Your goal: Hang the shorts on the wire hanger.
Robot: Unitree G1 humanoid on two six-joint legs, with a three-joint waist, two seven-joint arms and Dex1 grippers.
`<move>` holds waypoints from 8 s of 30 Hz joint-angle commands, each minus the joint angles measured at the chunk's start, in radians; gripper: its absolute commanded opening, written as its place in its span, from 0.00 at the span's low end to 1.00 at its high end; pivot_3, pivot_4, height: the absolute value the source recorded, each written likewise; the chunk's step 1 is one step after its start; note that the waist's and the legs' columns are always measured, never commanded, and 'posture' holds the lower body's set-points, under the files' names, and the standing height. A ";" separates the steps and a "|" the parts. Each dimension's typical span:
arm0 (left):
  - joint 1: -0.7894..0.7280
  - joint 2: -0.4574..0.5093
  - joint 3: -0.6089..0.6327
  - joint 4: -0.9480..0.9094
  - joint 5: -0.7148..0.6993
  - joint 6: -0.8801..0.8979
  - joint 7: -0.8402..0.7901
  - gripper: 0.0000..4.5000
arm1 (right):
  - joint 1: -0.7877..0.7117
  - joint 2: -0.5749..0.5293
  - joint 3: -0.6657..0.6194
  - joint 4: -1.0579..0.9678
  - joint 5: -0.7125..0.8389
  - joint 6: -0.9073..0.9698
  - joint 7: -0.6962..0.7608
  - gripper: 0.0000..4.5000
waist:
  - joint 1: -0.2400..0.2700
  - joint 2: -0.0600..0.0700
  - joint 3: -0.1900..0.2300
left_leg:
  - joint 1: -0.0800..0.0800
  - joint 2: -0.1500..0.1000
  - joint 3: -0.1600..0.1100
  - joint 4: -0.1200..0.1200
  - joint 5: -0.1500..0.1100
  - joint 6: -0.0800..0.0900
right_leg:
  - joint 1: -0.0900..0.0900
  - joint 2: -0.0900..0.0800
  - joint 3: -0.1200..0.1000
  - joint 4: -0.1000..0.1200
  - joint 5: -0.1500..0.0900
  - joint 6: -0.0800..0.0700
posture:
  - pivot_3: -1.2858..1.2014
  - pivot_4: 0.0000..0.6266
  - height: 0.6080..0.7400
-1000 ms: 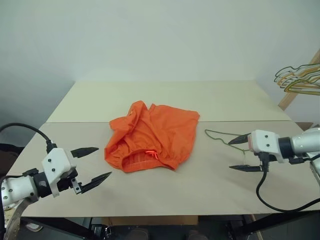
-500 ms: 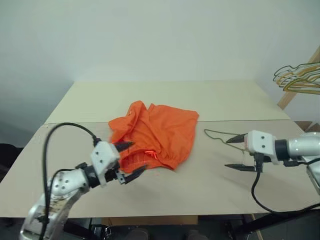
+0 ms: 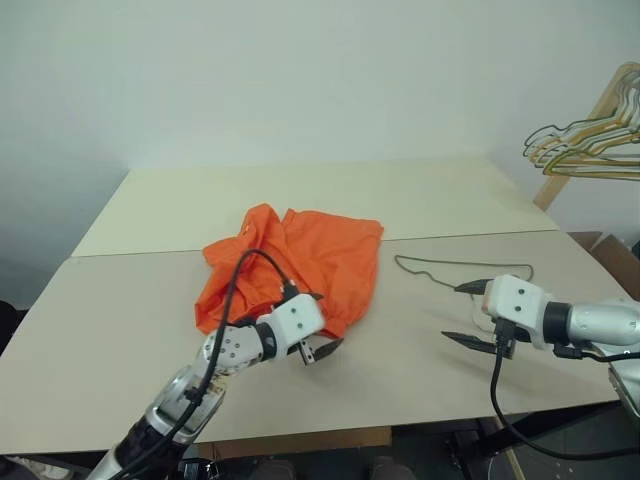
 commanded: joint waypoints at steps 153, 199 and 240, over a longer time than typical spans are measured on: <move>0.379 0.326 0.460 -0.025 -0.055 -0.385 -0.342 0.00 | -0.333 0.063 0.377 0.273 -0.418 -0.431 0.052 0.00 | 0.032 -0.005 0.001 | 0.002 0.000 0.000 -0.001 0.000 0.000 | 0.000 0.000 -0.003 0.003 -0.002 -0.001 | 0.56 0.00 1.00; 0.171 0.096 0.279 -0.225 -0.095 -0.090 -0.310 0.99 | -0.503 -0.006 0.302 0.361 -0.126 -0.443 0.093 0.56 | -0.044 -0.002 -0.003 | -0.004 0.002 0.005 -0.001 0.002 -0.003 | -0.017 0.000 0.011 0.015 -0.002 -0.003 | 0.52 0.00 1.00; -0.202 0.278 0.290 0.982 0.099 -0.908 -0.488 0.74 | -0.433 0.396 0.580 -0.263 -0.281 0.343 -0.172 1.00 | -0.041 -0.013 -0.007 | -0.006 -0.002 0.002 0.001 0.006 -0.010 | -0.019 0.000 -0.005 0.016 -0.001 -0.003 | 0.50 0.00 1.00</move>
